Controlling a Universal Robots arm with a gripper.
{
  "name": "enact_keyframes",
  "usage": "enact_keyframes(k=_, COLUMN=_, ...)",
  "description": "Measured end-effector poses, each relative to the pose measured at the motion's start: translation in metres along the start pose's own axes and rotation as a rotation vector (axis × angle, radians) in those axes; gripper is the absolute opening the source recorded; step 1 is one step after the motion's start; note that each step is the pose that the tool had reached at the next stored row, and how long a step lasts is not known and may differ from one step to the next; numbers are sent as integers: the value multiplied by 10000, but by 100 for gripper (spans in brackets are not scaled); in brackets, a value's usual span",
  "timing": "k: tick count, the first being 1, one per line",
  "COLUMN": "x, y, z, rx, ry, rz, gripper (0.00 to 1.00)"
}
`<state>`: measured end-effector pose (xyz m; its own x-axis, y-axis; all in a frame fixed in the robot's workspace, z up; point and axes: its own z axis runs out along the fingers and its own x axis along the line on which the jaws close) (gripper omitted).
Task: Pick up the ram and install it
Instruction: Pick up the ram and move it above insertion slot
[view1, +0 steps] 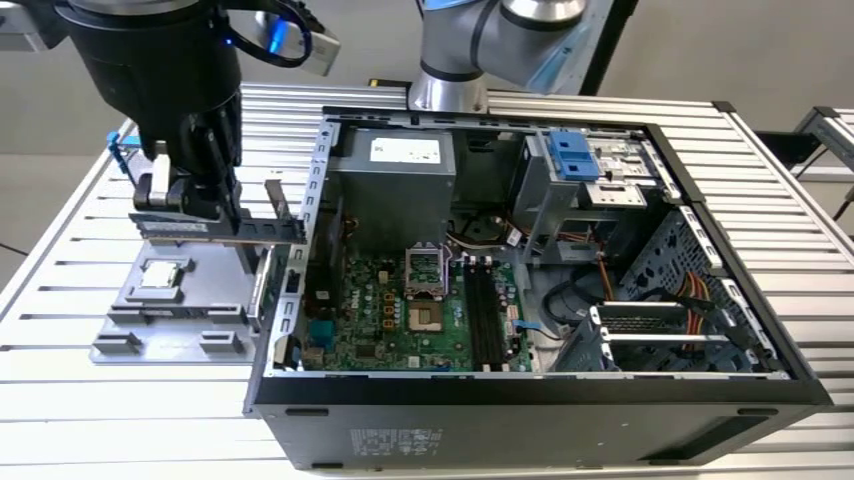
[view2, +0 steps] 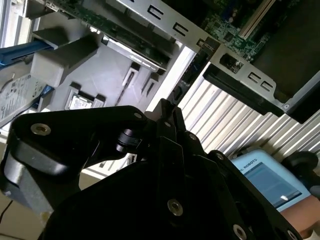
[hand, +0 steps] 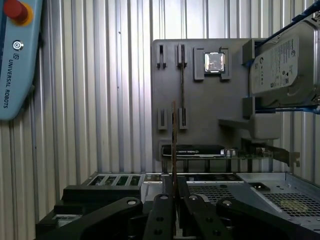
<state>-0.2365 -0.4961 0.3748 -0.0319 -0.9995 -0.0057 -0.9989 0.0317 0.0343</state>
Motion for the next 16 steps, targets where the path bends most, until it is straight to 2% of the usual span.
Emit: enact_keyframes(k=16, x=-8, y=-252, z=-9, rx=-65, ry=2, rz=0, gripper=0)
